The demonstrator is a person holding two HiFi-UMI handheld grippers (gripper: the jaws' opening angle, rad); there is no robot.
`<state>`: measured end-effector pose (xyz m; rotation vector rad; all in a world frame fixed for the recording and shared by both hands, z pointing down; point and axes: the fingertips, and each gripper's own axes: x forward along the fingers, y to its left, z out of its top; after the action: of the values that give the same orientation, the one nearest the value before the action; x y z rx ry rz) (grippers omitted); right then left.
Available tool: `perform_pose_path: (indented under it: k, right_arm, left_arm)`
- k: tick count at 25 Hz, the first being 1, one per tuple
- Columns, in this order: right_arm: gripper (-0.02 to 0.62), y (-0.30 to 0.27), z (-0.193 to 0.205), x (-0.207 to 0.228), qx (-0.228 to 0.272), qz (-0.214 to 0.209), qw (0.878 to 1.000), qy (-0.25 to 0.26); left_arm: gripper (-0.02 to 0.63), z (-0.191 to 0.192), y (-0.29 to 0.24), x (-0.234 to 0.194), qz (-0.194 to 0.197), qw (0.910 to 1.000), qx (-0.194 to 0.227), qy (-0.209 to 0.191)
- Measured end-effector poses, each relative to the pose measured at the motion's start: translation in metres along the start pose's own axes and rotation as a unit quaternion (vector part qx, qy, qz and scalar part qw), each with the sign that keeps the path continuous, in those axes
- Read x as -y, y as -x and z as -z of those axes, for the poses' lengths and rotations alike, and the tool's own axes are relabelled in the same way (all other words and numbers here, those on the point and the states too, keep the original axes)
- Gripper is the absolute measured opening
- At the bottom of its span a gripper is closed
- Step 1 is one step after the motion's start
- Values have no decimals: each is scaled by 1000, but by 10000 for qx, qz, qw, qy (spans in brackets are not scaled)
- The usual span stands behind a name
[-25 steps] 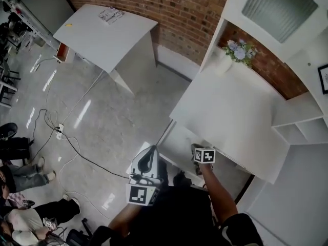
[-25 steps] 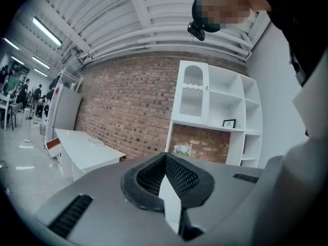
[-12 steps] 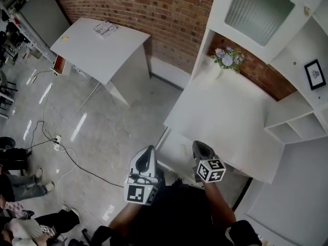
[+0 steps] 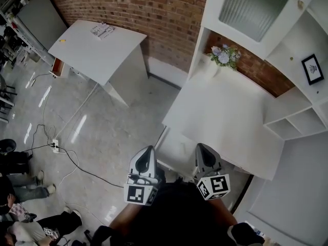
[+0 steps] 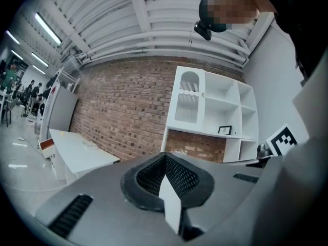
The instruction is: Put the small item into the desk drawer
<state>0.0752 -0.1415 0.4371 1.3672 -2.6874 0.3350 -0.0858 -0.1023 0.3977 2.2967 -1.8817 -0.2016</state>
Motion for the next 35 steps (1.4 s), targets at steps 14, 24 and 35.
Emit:
perform_pose_path:
  k: [14,24,35]
  right_arm:
    - [14,4,2,-4,119,-14,9999,-35]
    - [14,0,1,-4,159,-73,9998,-45]
    - [14,-6,-1,-8,169,-134,9997,-91]
  left_arm:
    - [21,7,0,3,53,9999,-75,-84]
    - [21,8,-5,5,84,9999,-79,-120]
    - [21,9,-4,1,74,9999,-100,-96]
